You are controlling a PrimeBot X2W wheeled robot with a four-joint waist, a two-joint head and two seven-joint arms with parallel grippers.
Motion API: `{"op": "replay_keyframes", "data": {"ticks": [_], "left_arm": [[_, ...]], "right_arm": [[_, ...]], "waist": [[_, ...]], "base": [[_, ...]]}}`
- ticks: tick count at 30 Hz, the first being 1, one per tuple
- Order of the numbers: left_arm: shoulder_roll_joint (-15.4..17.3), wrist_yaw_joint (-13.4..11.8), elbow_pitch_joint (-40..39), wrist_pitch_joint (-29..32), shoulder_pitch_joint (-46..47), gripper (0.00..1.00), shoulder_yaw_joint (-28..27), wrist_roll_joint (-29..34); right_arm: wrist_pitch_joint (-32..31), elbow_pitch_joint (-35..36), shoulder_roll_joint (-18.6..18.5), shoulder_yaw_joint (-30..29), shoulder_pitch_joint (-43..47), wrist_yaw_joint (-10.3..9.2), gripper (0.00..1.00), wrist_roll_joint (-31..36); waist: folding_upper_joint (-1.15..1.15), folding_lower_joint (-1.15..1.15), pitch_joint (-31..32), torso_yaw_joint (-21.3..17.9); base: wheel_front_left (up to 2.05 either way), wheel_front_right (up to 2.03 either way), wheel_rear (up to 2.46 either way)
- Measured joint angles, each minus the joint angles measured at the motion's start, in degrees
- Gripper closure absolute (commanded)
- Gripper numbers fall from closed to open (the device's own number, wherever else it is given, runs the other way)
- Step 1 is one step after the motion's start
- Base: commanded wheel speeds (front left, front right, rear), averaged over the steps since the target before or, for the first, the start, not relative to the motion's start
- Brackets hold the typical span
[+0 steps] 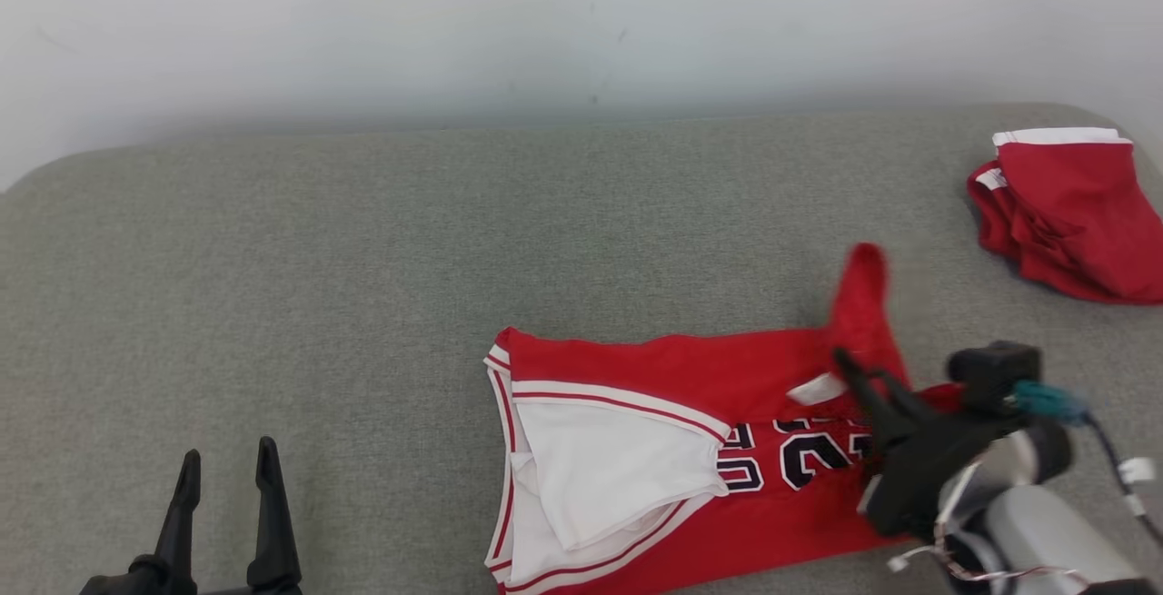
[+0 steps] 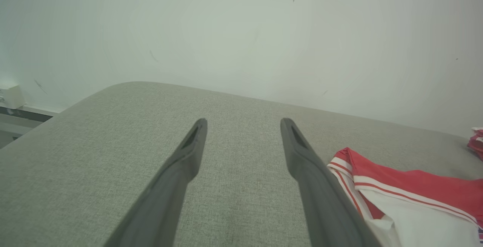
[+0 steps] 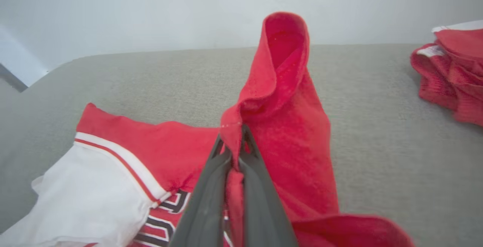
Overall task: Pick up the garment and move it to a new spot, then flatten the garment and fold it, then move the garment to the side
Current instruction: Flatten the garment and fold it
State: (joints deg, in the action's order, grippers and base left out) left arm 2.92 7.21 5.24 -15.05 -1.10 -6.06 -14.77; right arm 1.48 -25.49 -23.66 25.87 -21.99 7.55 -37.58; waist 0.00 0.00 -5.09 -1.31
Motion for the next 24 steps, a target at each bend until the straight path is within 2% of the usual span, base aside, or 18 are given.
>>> {"op": "replay_keyframes", "data": {"ticks": [4, 10, 17, 24], "left_arm": [[0.0, -0.1, 0.3, 0.0, 0.2, 0.00, 0.5, -0.5], [0.0, -0.1, 0.5, 0.0, 0.8, 0.00, 1.0, -0.5], [0.0, -0.1, 1.0, 0.0, 1.5, 0.00, 1.5, -1.0], [0.0, -0.2, 1.5, 0.0, 2.5, 0.00, 2.7, -1.5]], "right_arm": [[-1.7, 4.1, 4.4, 1.0, 1.6, 0.00, 1.00, 0.9], [-3.1, 6.1, 10.0, 2.8, 2.1, 0.00, 1.00, 2.3], [-3.5, 5.1, 15.4, 5.6, 2.0, 0.00, 1.00, 3.3], [-2.0, 0.8, 18.5, 8.1, 0.0, 0.00, 1.00, 3.9]], "waist": [[0.00, 0.00, -0.2, 1.0], [0.00, 0.00, -0.6, 3.0], [0.00, 0.00, -1.4, 5.4], [0.00, 0.00, -2.3, 7.4]], "base": [[0.00, 0.00, 0.00], [0.00, 0.00, 0.00], [0.00, 0.00, 0.00], [0.00, 0.00, 0.00]]}}
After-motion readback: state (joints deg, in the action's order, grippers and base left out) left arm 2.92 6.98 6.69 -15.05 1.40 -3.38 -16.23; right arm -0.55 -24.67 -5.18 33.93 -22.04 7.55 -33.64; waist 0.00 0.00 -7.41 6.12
